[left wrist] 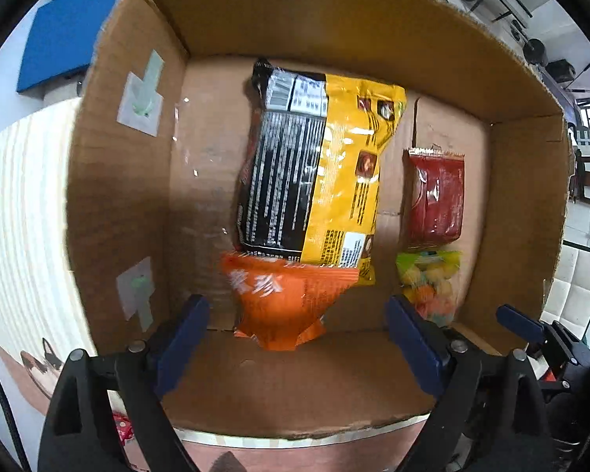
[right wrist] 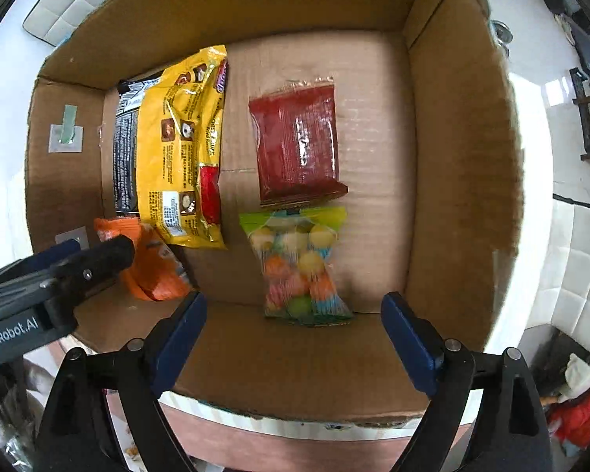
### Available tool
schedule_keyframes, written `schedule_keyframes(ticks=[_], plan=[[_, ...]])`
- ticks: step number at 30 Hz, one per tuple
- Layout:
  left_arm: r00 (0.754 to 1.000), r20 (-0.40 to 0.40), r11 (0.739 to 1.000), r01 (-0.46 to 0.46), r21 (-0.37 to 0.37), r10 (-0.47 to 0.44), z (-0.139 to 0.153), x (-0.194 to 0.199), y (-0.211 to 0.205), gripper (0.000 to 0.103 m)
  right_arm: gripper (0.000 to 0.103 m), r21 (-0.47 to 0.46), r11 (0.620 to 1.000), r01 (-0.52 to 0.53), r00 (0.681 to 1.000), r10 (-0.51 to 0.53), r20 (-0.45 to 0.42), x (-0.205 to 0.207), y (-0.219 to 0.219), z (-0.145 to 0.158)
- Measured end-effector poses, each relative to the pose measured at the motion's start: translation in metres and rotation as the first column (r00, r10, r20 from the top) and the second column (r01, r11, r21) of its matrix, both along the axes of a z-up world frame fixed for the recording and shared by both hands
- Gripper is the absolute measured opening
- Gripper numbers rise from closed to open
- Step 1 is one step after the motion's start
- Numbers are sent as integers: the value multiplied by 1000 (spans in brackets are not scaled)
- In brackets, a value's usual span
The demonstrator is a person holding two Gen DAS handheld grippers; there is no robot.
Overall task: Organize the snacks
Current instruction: 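Carry both bags into the box and open both tools, then grasp the red-white spicy strip packet with the left tool while the right tool grasps the small printed packet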
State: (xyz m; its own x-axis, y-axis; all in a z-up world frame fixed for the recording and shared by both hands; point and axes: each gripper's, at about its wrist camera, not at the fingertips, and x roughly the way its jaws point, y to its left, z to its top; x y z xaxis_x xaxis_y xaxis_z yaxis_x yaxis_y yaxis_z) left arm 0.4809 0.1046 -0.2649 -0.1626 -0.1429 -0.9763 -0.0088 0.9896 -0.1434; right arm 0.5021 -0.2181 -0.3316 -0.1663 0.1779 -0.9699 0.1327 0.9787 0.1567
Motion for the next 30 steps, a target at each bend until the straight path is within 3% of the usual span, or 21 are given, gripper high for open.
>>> schedule_keyframes(ticks=[4,9,23,30], plan=[[999,44,1000,-3,-25,4,16,-6,3,92,93,-32,999,-8,999,9,32,-3,1,10],[986,165,1000,-10,-17,13,46,-10,10,92,93,-55,998,-16,994,21,109,-14,6,33],[914,402,998,-56,-8,55,118,-85,13,92,94,-61,998,10,935,12,354,-88,6,121],[894,448,999,-35,3,30,122,-141,13,92,94,-5,999,36,943,-32,331,-148,9,113]])
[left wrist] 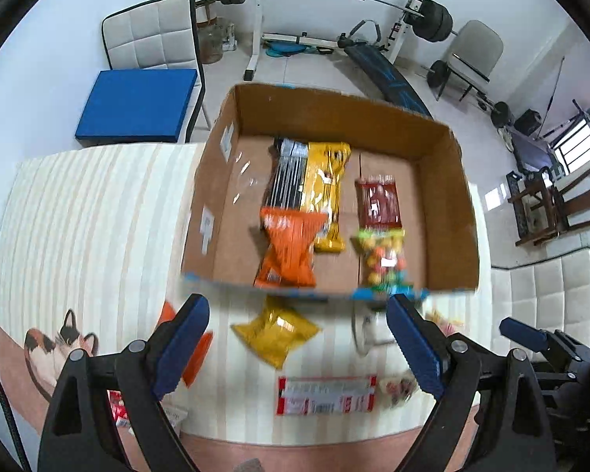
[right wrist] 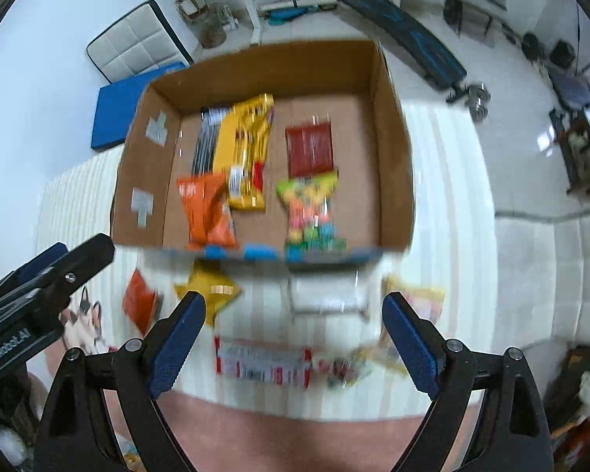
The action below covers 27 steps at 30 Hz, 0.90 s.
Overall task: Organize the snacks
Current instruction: 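Grasp the red-white spicy strip packet with the left tool while the right tool grasps the small printed packet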
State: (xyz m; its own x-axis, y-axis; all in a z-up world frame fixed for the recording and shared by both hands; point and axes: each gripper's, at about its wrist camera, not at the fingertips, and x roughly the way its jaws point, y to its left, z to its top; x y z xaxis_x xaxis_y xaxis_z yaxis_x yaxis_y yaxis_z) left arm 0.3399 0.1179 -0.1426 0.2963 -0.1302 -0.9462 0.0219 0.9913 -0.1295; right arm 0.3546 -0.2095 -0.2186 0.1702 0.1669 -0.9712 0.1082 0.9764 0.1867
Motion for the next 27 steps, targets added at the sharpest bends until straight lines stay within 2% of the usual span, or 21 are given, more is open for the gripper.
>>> schedule_keyframes(ticks=[5,7,9,11,14,16,19,21,23,25,27], plan=[[997,-29,996,70,47,-69,-25,-36,-6,92,94,36,996,78,993,-74,-96,-48,-12,-36],[987,-60,985,156,71,-152,-43,-47,-16,92,94,37,991,127,984,-122,-132,-65,-23,-50],[960,-91,956,275,101,-266,-62,-56,-31,92,94,18,985,172,973,-167,-161,-82,-35,-63],[913,-124,905,403,140,-387,-83,-64,-48,92,94,10,979,203,962,-198,-187,-92,-47,-75],[817,-189,802,573,168,-544,-119,-76,-74,92,94,0,970,244,945,-238,-224,-103,-62,-93],[745,-226,727,665,170,-628,-141,-83,-90,92,94,-11,964,267,935,-262,-240,-109,-69,-103],[623,-290,603,781,166,-727,-169,-94,-109,92,94,-28,954,298,919,-294,-264,-119,-76,-116],[551,-312,533,833,150,-774,-179,-99,-119,92,94,-42,951,305,911,-305,-277,-124,-79,-123],[503,-347,484,863,147,-791,-192,-101,-125,92,94,-47,949,311,907,-311,-285,-129,-81,-128],[480,-374,469,874,127,-793,-200,-100,-129,92,94,-55,948,313,904,-315,-290,-131,-82,-131],[472,-393,467,877,115,-789,-207,-98,-131,92,94,-56,946,321,899,-323,-296,-134,-84,-135]])
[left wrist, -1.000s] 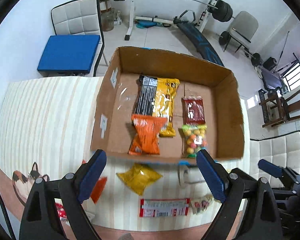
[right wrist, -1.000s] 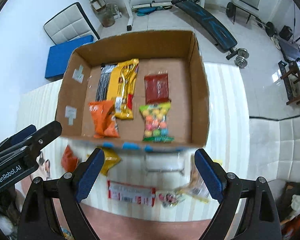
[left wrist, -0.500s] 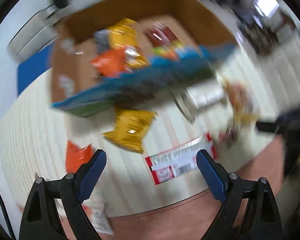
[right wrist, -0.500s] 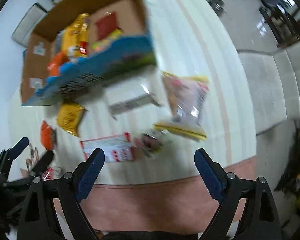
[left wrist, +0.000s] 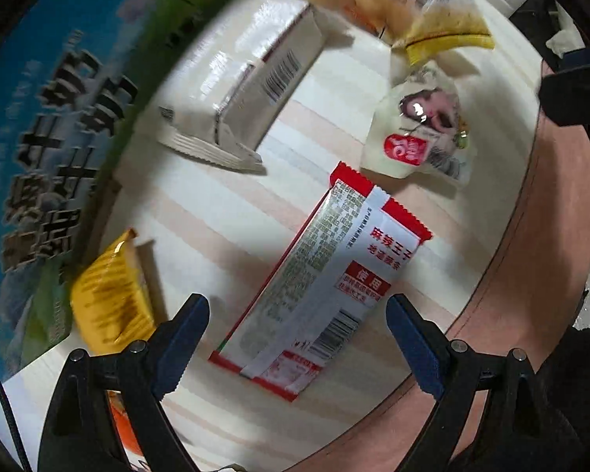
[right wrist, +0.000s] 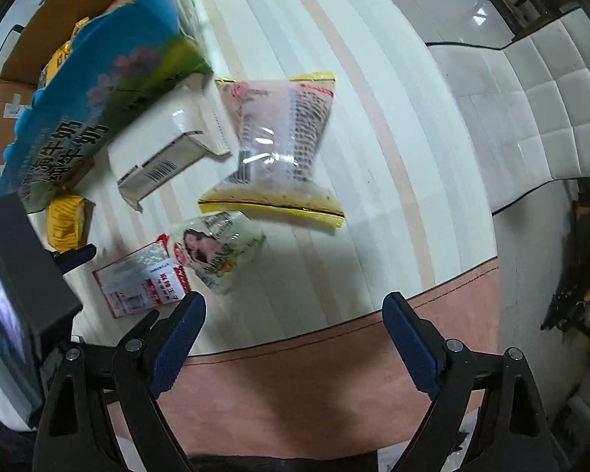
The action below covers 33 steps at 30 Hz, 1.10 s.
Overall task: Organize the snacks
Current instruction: 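Grasp the red-white spicy strip packet with the left tool while the right tool grasps the small printed packet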
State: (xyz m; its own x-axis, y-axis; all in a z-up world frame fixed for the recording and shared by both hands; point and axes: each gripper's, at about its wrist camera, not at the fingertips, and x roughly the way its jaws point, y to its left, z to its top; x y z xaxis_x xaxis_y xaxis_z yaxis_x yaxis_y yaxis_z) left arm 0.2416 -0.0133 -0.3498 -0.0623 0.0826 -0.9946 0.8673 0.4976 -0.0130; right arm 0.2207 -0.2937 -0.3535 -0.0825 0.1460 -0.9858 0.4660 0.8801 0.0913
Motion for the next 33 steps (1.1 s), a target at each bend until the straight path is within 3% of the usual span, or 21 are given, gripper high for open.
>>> schedule_keyframes(ticks=[5,8,11,14,16,18,22,24,26,27,29,31,33], plan=[[1000,-23,1000,-17,-9,16,-7,-3,-5,92,94,3,1000,17,1000,-17,-8,-5,-6,-4],[999,5,999,-38,-6,38,-6,-11,-5,83,94,8,1000,25,1000,-25,-10,-6,-10,-5],[994,3,994,-111,-9,111,-2,-14,-6,73,94,32,999,39,999,-39,-4,-6,-11,-6],[969,-26,970,-245,-9,244,0,-17,4,71,94,78,994,74,997,-75,3,-4,-12,-8],[931,-61,932,-362,-2,361,0,-14,16,71,93,115,989,92,996,-94,12,-2,-11,-10],[867,-107,873,-488,14,486,-2,-13,32,70,92,147,986,79,996,-85,31,5,-3,-14],[693,-212,716,-696,54,689,-6,-22,68,70,91,99,992,-81,995,75,61,26,28,-18],[629,-220,656,-751,79,746,-8,-30,84,70,91,66,984,-167,985,164,42,36,40,-25],[584,-238,615,-785,78,776,-9,-39,95,69,90,47,972,-232,972,231,31,44,49,-30],[585,-230,613,-786,74,778,-7,-42,97,69,90,37,964,-262,965,261,17,48,53,-34],[622,-197,641,-766,50,758,-2,-46,94,69,86,37,956,-290,957,290,3,55,58,-42],[691,-126,699,-715,24,712,8,-45,81,69,74,60,951,-304,952,305,-7,61,63,-49],[742,-79,745,-667,6,666,14,-44,65,70,70,80,950,-301,953,303,-10,64,68,-55]])
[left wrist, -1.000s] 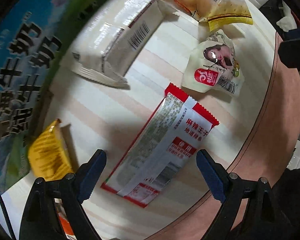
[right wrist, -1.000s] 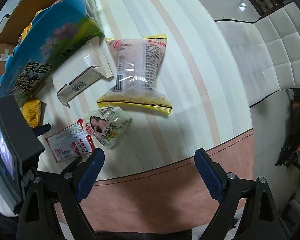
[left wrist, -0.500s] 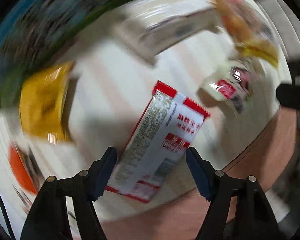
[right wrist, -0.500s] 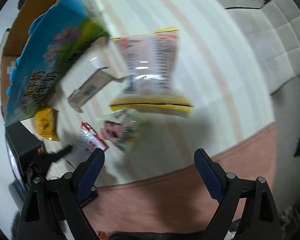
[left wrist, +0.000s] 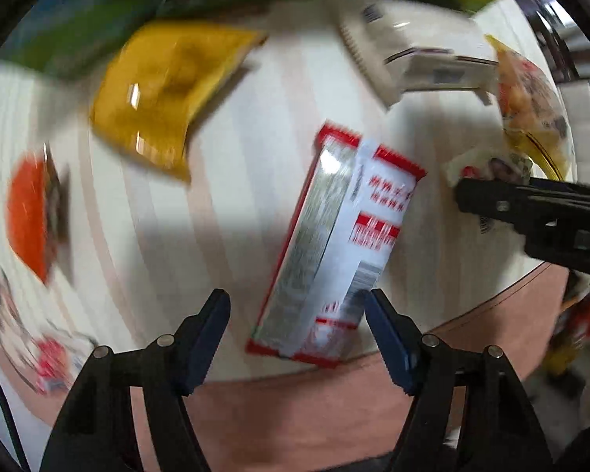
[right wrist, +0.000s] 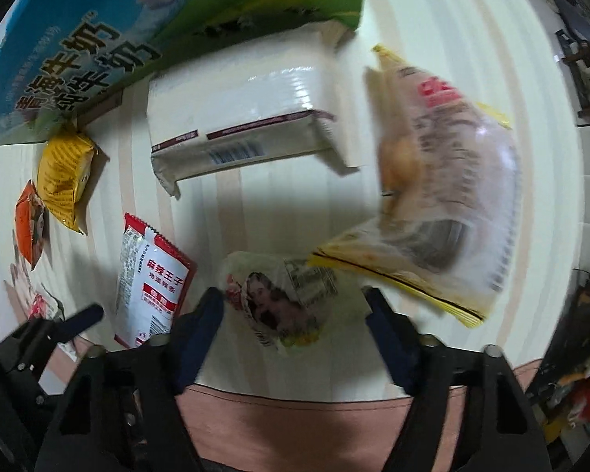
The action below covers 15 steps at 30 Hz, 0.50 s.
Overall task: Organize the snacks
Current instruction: 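Grasp the red-white spicy strip packet with the left tool while the right tool grasps the small printed packet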
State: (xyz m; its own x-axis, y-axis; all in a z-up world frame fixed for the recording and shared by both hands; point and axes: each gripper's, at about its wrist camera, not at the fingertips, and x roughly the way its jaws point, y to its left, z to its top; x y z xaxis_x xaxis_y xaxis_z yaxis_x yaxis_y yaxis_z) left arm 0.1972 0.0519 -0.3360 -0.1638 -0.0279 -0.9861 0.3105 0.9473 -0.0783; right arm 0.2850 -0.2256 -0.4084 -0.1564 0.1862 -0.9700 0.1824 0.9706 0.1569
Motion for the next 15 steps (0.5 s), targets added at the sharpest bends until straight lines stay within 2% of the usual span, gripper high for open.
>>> schedule_keyframes(ticks=[3,7,9,12,14,15], plan=[[997,20,997,77,22,-78,1,1,-22,70,58,-32,999,5,1000,-4,15,1,5,2],[994,0,993,113,37,-113,-8,4,-41,69,55,-24,998,51,999,-51,4,-6,2,3],[995,-5,995,99,27,-99,-9,0,-44,53,54,-19,997,76,997,-76,-1,-13,-2,4],[997,-6,997,79,18,-79,-9,-9,-45,48,51,2,993,115,993,-115,-2,-21,-7,5],[999,-17,999,47,7,-47,-3,1,-42,46,51,6,990,141,990,-141,-6,-25,-11,6],[999,-23,999,34,1,-34,0,9,-25,45,50,11,988,152,988,-152,-4,-25,-11,5]])
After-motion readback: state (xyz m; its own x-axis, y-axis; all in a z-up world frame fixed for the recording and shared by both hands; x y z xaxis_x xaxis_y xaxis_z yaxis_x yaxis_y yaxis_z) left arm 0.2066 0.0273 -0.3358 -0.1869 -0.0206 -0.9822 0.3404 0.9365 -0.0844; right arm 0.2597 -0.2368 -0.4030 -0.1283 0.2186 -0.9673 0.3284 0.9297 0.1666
